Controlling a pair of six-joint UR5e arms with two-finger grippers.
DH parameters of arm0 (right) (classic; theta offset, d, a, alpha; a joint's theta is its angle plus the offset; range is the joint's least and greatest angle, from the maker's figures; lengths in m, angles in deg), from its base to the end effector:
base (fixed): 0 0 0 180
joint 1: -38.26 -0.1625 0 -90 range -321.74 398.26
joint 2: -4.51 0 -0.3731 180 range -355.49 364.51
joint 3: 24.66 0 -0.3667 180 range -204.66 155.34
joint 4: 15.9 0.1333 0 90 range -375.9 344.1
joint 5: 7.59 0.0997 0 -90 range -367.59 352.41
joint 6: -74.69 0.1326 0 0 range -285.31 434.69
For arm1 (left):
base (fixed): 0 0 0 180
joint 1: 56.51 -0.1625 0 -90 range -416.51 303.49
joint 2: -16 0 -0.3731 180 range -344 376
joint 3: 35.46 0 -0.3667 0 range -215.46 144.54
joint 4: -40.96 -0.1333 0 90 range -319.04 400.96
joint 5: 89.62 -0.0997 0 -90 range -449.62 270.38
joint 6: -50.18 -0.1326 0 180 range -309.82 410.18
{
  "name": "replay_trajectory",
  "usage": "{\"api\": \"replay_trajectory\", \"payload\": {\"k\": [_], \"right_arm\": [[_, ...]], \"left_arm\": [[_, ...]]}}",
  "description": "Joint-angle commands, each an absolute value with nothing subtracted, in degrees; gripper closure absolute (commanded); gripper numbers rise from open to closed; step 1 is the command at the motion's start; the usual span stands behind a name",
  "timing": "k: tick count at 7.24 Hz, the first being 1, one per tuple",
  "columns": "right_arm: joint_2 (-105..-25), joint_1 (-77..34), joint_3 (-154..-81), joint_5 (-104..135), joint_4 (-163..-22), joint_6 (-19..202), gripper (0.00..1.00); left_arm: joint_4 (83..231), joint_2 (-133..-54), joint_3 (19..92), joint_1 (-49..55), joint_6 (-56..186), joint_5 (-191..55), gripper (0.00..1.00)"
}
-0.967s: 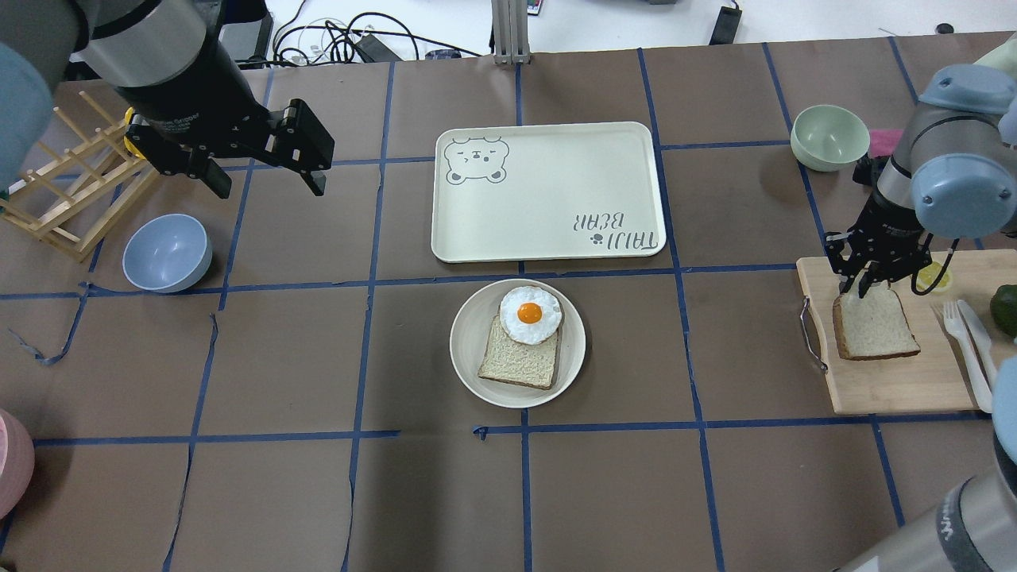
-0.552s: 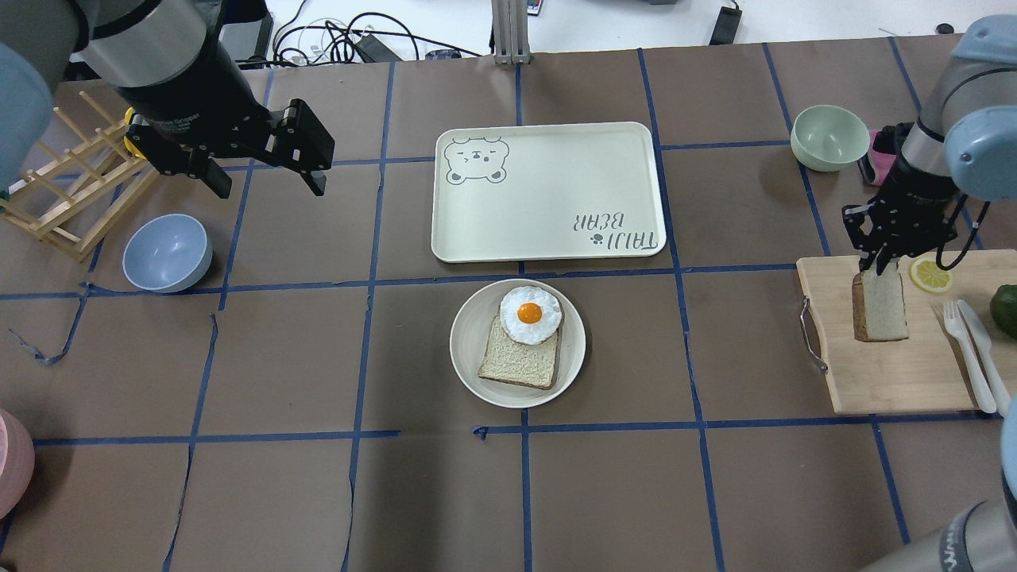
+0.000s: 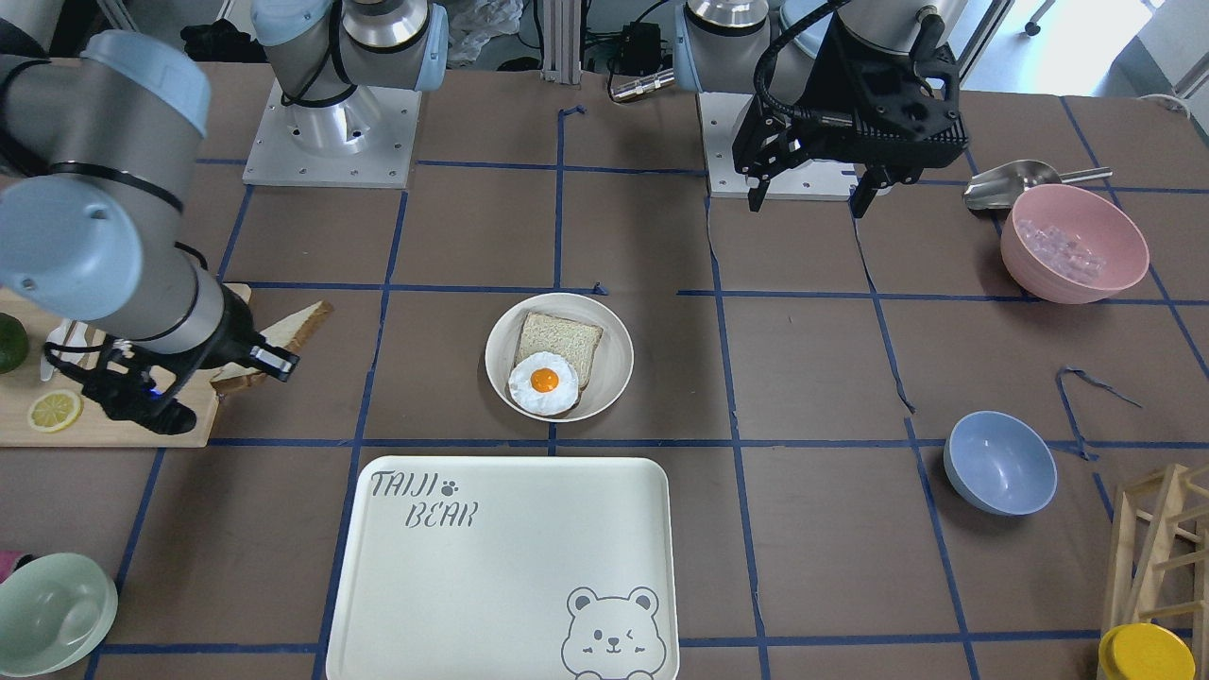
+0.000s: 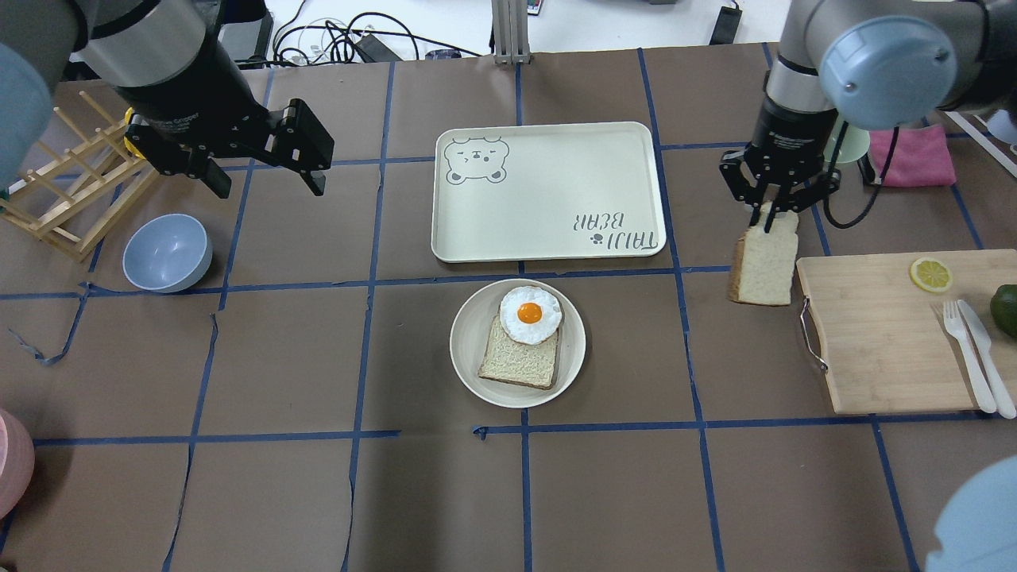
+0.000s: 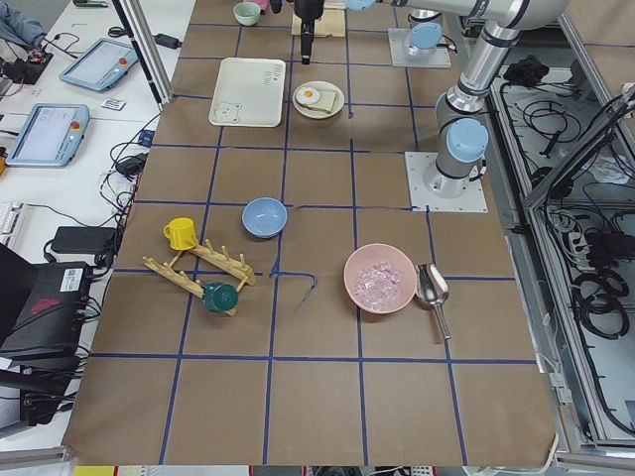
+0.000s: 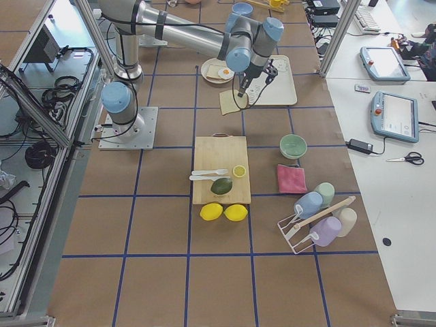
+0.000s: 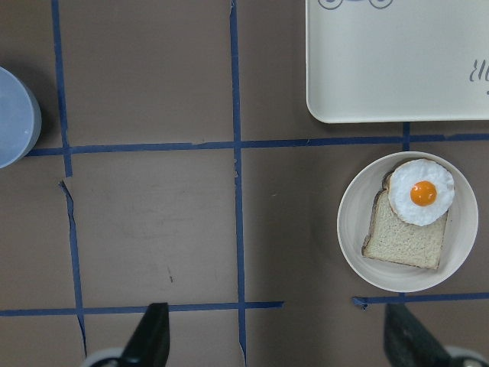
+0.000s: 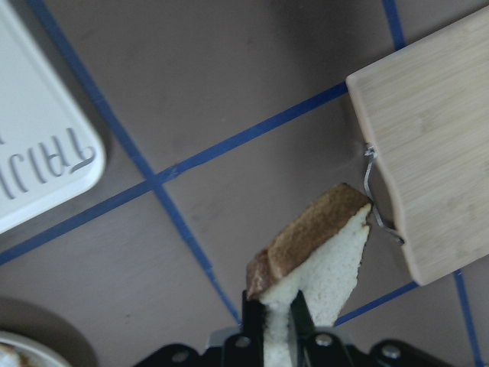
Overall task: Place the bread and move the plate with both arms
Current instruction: 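Carry the bread slice with the right gripper over the egg plate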
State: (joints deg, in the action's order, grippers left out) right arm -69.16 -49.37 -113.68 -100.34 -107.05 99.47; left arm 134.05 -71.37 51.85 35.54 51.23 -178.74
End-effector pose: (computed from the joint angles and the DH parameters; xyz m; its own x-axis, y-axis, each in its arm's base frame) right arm 0.1052 -0.5275 0.2706 -0.8897 0.4328 0.1450 0.4549 0.8670 0.2032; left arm -0.1514 -0.4477 0.4406 -0.9997 0.0181 0.0161 0.0174 0.9991 -0.0386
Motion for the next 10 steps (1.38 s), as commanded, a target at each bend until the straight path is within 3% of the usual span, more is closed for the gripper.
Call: {"api": "replay_trajectory", "payload": {"k": [1,5,10], "right_arm": [[-68.2,-58.2,-111.7,-94.7,-107.3,114.3,1.0],[-64.7,-67.7,-111.8,-85.9,-110.5,130.2,1.0],[-59.6,-69.8,-112.5,-84.9,-115.5,131.9,1.0]], "left_arm": [[134.0,-71.4,51.9,35.5,51.2,-178.7,0.0],[134.1,-71.4,51.9,35.5,51.2,-178.7,0.0],[134.1,-71.4,51.9,35.5,51.2,-178.7,0.0]]}}
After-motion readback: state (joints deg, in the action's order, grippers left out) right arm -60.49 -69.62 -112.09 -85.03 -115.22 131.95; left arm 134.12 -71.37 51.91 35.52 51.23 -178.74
